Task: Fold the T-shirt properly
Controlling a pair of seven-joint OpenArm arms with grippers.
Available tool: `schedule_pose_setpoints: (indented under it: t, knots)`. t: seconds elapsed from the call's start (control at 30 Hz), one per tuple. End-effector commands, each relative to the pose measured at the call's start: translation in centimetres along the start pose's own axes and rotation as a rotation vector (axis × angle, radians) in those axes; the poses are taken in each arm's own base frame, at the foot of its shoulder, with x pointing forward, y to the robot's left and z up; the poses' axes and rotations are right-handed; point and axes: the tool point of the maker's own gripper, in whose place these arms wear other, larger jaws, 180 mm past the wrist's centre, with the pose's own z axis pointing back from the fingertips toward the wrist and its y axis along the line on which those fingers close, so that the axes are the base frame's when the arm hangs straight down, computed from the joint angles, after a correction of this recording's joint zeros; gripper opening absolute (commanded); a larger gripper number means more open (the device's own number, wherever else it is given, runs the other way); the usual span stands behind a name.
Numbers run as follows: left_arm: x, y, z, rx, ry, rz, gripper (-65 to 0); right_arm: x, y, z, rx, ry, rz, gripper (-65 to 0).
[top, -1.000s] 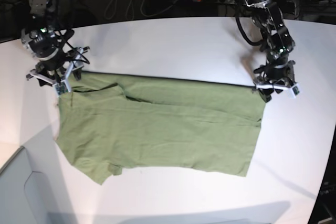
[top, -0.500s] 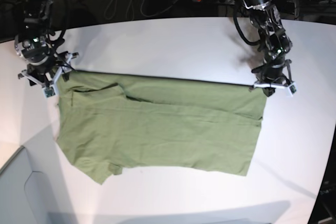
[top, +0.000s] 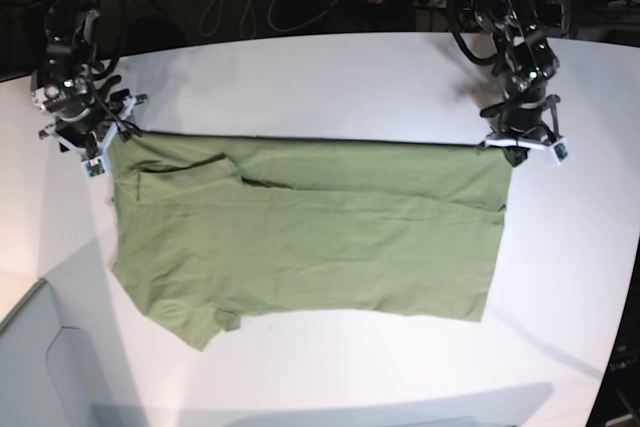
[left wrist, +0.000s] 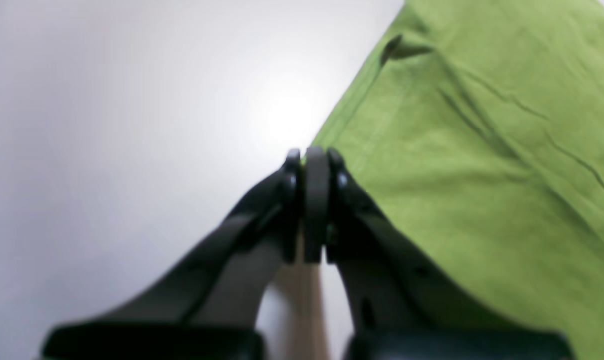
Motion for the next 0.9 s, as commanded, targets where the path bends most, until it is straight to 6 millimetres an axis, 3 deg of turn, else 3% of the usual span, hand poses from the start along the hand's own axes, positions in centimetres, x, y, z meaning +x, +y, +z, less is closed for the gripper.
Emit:
schedule_pose_setpoints:
  t: [0.0, 0.23, 0.43, 0.6, 0.87]
  knots:
    - [1.7, -0.1, 0.3, -0.007, -0.053, -0.013, -65.0, 0.1, -0.5, 0.3, 0.009, 0.0, 0.045, -34.4]
    - [0.6, 0.6, 1.6, -0.002, -0.035, -0.019, -65.0, -0.9, -0.1, 0.6, 0.044, 0.017, 0.092, -65.0]
    - [-0.2, 0.9, 2.5, -0.03, -0.018, 0.054, -65.0, 0.9, -0.8, 1.9, 0.011, -0.025, 0.144, -64.9]
    - [2.5, -0.3, 4.4, -0.065, -0.093, 0.021, -65.0, 3.7, -1.5, 4.9, -0.054, -0.103, 0.238, -64.9]
    - [6.8, -2.6, 5.1, -0.112, -0.206, 0.001, -65.0, 8.4, -3.8, 6.4, -0.144, -0.132, 0.267, -64.9]
